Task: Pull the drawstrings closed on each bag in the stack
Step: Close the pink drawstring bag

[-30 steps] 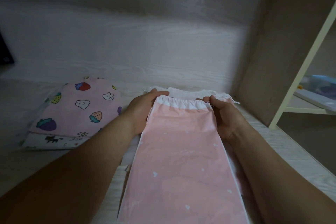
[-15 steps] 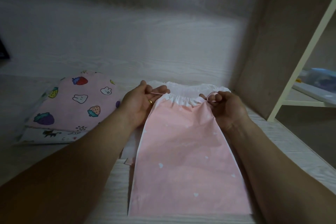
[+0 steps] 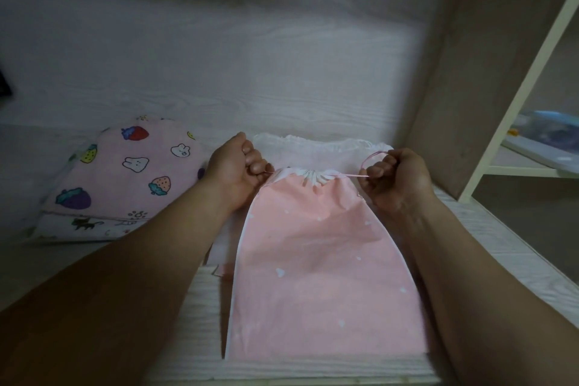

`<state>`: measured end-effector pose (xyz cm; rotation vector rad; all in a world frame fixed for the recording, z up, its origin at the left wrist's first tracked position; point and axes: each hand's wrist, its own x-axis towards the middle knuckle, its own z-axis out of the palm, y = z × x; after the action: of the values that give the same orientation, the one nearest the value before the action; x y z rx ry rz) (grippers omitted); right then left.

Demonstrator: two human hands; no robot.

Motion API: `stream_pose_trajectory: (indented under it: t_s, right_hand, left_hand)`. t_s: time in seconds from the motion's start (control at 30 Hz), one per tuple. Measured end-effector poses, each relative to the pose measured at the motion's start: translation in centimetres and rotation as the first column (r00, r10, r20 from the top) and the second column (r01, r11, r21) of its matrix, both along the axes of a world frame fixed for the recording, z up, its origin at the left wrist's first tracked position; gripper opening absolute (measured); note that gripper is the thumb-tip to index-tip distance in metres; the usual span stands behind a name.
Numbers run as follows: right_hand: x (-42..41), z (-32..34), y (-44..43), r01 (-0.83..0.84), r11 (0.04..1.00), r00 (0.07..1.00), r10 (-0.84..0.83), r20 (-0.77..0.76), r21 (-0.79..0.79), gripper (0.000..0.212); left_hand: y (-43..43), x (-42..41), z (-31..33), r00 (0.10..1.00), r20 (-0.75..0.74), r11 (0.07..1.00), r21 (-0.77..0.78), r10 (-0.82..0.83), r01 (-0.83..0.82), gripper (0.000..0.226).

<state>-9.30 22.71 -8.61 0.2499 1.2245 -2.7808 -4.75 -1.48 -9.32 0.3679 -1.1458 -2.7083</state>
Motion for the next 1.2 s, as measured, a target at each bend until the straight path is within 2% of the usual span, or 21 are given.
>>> stream_pose_trajectory:
  t_s: [0.07, 0.13, 0.23, 0.3, 0.37, 0.4, 0.57, 0.7, 0.77, 0.87, 0.93, 1.03, 1.13, 1.2]
  right_hand:
    - [0.0, 0.0, -0.2, 0.008, 0.996, 0.998, -0.002, -0.064, 0.084, 0.038]
    - [0.1, 0.3, -0.7, -0.035, 0.97, 0.986, 0.072, -0.15, 0.24, 0.035]
    - [0.7, 1.0, -1.9, -0.142, 0.903, 0.923, 0.269, -0.275, 0.404, 0.036]
    - [1.3, 1.3, -2.8, -0.127, 0.824, 0.86, 0.369, -0.353, 0.553, 0.035]
    - [1.7, 1.3, -3.2, -0.063, 0.736, 0.813, 0.429, -0.393, 0.675, 0.034]
    - [1.9, 1.3, -3.2, -0.046, 0.698, 0.797, 0.457, -0.395, 0.715, 0.035]
    - [3.2, 1.8, -3.8, -0.014, 0.544, 0.707, 0.599, -0.377, 0.839, 0.035]
    - [3.5, 1.8, -4.0, -0.066, 0.462, 0.676, 0.673, -0.3, 0.885, 0.035]
    - [3.5, 1.8, -3.9, -0.093, 0.45, 0.668, 0.69, -0.279, 0.888, 0.036]
    - [3.1, 1.5, -3.9, -0.118, 0.452, 0.655, 0.705, -0.273, 0.884, 0.037]
    - [2.8, 1.4, -3.9, -0.125, 0.444, 0.65, 0.712, -0.265, 0.887, 0.036]
    - [2.2, 1.0, -4.0, -0.145, 0.45, 0.642, 0.721, -0.263, 0.881, 0.035]
    - [1.8, 0.8, -4.3, -0.227, 0.541, 0.667, 0.692, -0.276, 0.81, 0.032]
    - [1.3, 0.4, -4.2, -0.212, 0.541, 0.661, 0.693, -0.288, 0.814, 0.045]
  left_hand:
    - [0.4, 0.3, 0.4, 1.0, -0.031, 0.987, -0.16, -0.004, -0.001, 0.042]
    - [0.9, 0.7, 0.9, 0.996, -0.075, 0.912, -0.41, -0.048, 0.013, 0.041]
    - [2.1, 1.1, 1.5, 0.971, -0.122, 0.691, -0.721, -0.207, 0.057, 0.041]
    - [2.8, 1.3, 1.3, 0.951, -0.134, 0.462, -0.887, -0.277, 0.009, 0.041]
    - [3.5, 1.5, 0.8, 0.946, -0.114, 0.254, -0.967, -0.305, -0.035, 0.044]
    - [3.6, 1.6, 0.7, 0.944, -0.103, 0.199, -0.979, -0.315, -0.041, 0.046]
    - [4.7, 2.0, 0.9, 0.931, -0.041, 0.067, -0.998, -0.364, -0.018, 0.045]
    - [5.0, 2.3, 0.9, 0.879, -0.056, 0.08, -0.997, -0.473, -0.021, 0.013]
    - [5.0, 2.1, 0.6, 0.874, -0.051, 0.08, -0.997, -0.483, -0.014, 0.003]
    - [4.9, 1.9, 0.5, 0.884, -0.019, 0.051, -0.999, -0.467, 0.006, 0.013]
    - [4.9, 1.8, 0.6, 0.875, -0.002, 0.065, -0.997, -0.485, 0.034, 0.019]
    - [5.3, 2.4, 1.0, 0.883, -0.032, 0.182, -0.981, -0.469, 0.061, 0.032]
    - [6.0, 3.0, 1.5, 0.918, -0.08, 0.37, -0.926, -0.388, 0.076, 0.046]
    - [5.3, 2.7, 1.7, 0.952, -0.097, 0.502, -0.863, -0.29, 0.065, 0.045]
